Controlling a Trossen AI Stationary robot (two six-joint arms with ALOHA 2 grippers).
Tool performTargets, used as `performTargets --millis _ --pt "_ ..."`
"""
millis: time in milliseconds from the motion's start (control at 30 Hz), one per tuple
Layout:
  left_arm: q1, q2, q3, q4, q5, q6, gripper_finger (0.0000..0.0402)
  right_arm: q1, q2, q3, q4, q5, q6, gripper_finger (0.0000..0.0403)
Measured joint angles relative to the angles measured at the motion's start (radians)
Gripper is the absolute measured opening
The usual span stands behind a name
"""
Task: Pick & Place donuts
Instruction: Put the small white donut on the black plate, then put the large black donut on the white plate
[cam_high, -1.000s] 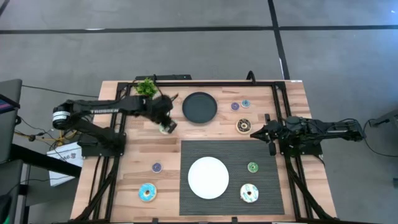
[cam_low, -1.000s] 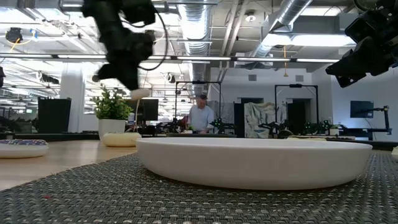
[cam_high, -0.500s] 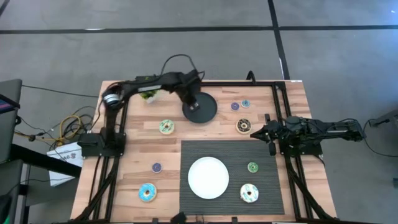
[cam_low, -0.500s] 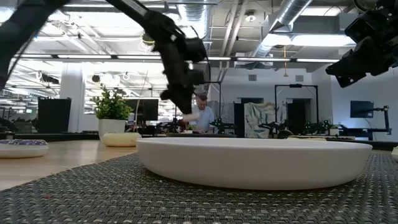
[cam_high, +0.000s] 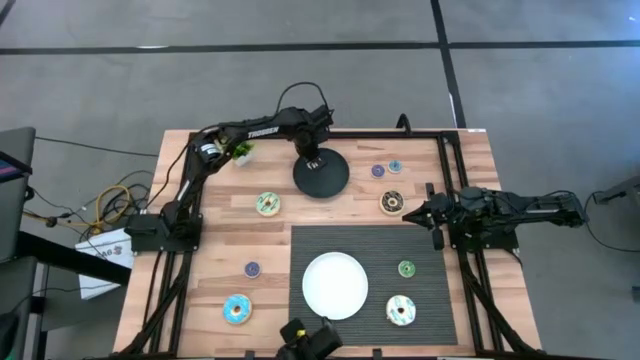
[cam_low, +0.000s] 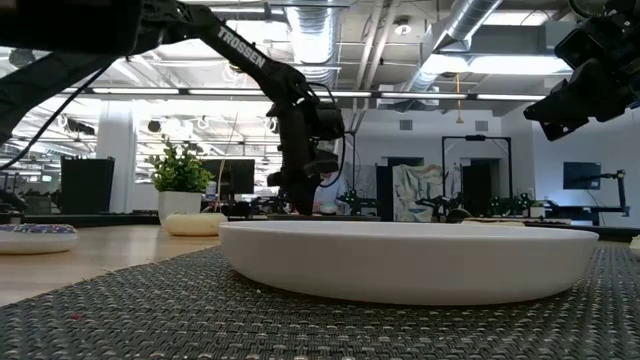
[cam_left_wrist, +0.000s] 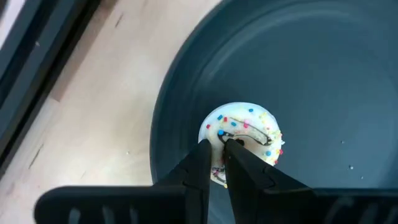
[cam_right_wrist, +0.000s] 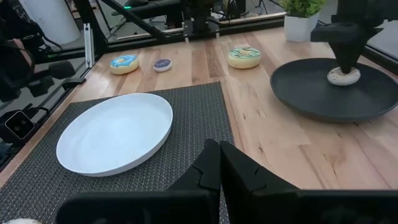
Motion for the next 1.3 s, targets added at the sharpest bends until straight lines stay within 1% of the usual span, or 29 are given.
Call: performTargets --millis 167,467,633,800,933,1100,1167,1233,1300 --pt "-0.004 0.000 0.000 0.006 0.002 0.005 0.0044 0.000 0.000 0.000 0.000 0.000 0.000 0.0000" --pt "-0.004 0.000 0.000 0.011 -0.005 -0.004 0.0122 0.000 0.000 0.000 0.000 0.000 0.000 0.0000" --pt "-0.004 -0.001 0.000 -0.001 0.016 0.006 0.0149 0.000 0.000 0.000 0.000 0.000 0.000 0.0000" --pt "-0.003 -0.030 0.001 -0.007 0.020 0.024 0.0155 0.000 0.000 0.000 0.000 0.000 0.000 0.0000" --pt "-0.001 -0.078 0.002 -0.007 -0.008 0.035 0.0154 0.000 0.000 0.000 0.000 0.000 0.000 0.0000" --pt "-0.014 -0.159 -0.003 -0.054 -0.031 0.022 0.0154 0.000 0.000 0.000 0.000 0.000 0.000 0.0000" --pt "-0.040 -0.207 -0.029 -0.040 -0.049 0.013 0.0153 0.000 0.000 0.000 0.000 0.000 0.000 0.0000" --pt "-0.072 -0.262 -0.071 -0.007 -0.092 0.009 0.0153 0.000 0.000 0.000 0.000 0.000 0.000 0.0000" --pt "-0.101 -0.334 -0.140 0.059 -0.116 0.017 0.0153 0.000 0.000 0.000 0.000 0.000 0.000 0.0000"
